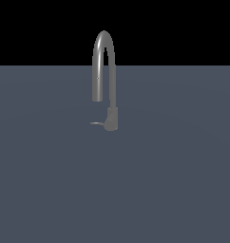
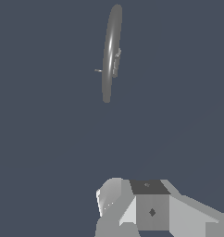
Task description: Turn on the faucet by rotating a designated handle.
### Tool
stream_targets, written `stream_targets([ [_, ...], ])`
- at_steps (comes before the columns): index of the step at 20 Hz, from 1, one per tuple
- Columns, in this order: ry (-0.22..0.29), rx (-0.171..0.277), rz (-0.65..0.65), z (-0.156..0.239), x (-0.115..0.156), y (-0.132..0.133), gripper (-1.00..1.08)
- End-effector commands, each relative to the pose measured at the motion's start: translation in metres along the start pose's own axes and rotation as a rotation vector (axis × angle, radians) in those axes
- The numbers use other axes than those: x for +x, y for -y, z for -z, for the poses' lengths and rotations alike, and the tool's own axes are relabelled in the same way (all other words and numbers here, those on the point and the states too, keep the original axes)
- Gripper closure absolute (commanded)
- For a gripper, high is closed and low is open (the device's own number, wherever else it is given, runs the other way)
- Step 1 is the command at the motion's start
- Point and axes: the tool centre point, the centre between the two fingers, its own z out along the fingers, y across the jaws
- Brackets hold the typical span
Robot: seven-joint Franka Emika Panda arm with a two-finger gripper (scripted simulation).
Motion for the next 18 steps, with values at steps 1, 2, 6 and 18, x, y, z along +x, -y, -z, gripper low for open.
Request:
stream_targets([
  [1, 0.0, 0.0, 0.0, 0.0, 0.0, 0.0, 1.08],
  [2, 0.0, -0.001, 0.001, 0.0, 0.0, 0.0, 1.08],
  [6, 0.002, -0.023, 0.024, -0.003, 0.005, 0.002, 1.08],
  [18, 0.018, -0.256, 0.266, -0.032, 0.046, 0.027, 1.08],
])
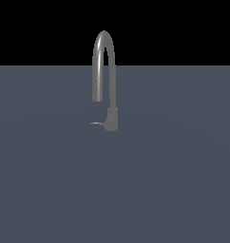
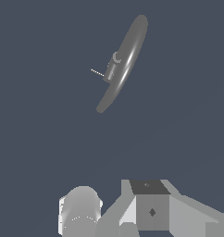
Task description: Turn on the faucet by rotating a designated handle.
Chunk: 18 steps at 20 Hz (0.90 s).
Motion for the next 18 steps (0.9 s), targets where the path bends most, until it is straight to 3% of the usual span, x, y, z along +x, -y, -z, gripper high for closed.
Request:
stream_targets([
  [1, 0.005, -0.067, 0.072, -0.008, 0.013, 0.007, 1.08],
  [10, 0.022, -0.329, 0.344, -0.043, 0.058, 0.036, 1.08],
  [18, 0.033, -0.524, 0.548, -0.075, 0.086, 0.058, 1.08],
])
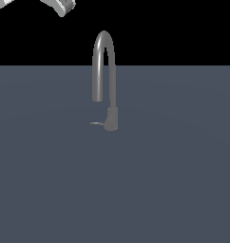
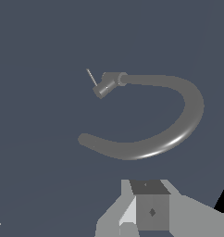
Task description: Turn on the faucet by rotating a designated handle.
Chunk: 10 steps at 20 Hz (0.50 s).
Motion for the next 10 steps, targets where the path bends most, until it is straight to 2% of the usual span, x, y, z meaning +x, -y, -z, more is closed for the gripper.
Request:
stream_targets([
  [1, 0.002, -0.058, 0.061, -0.006, 0.011, 0.006, 1.08],
  [10, 0.012, -0.238, 0.247, -0.03, 0.044, 0.026, 1.08],
])
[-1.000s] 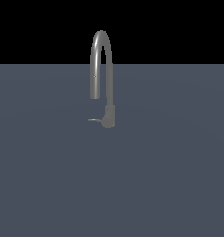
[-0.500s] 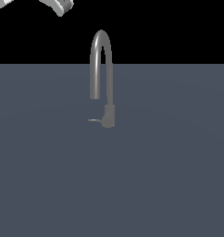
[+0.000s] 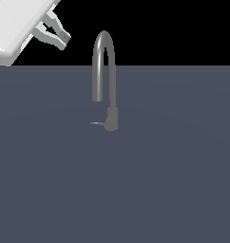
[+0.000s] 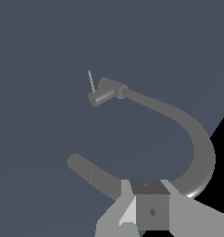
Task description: Turn on the faucet by rotating a designated handle.
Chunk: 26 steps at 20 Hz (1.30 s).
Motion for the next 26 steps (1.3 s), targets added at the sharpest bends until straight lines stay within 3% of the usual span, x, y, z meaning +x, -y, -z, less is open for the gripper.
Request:
stream_targets([
  [1, 0.001, -0.048, 0.049, -0.005, 0.009, 0.005, 1.08],
  [26, 0.024, -0.456, 0.457, -0.064, 0.077, 0.048, 1.08],
])
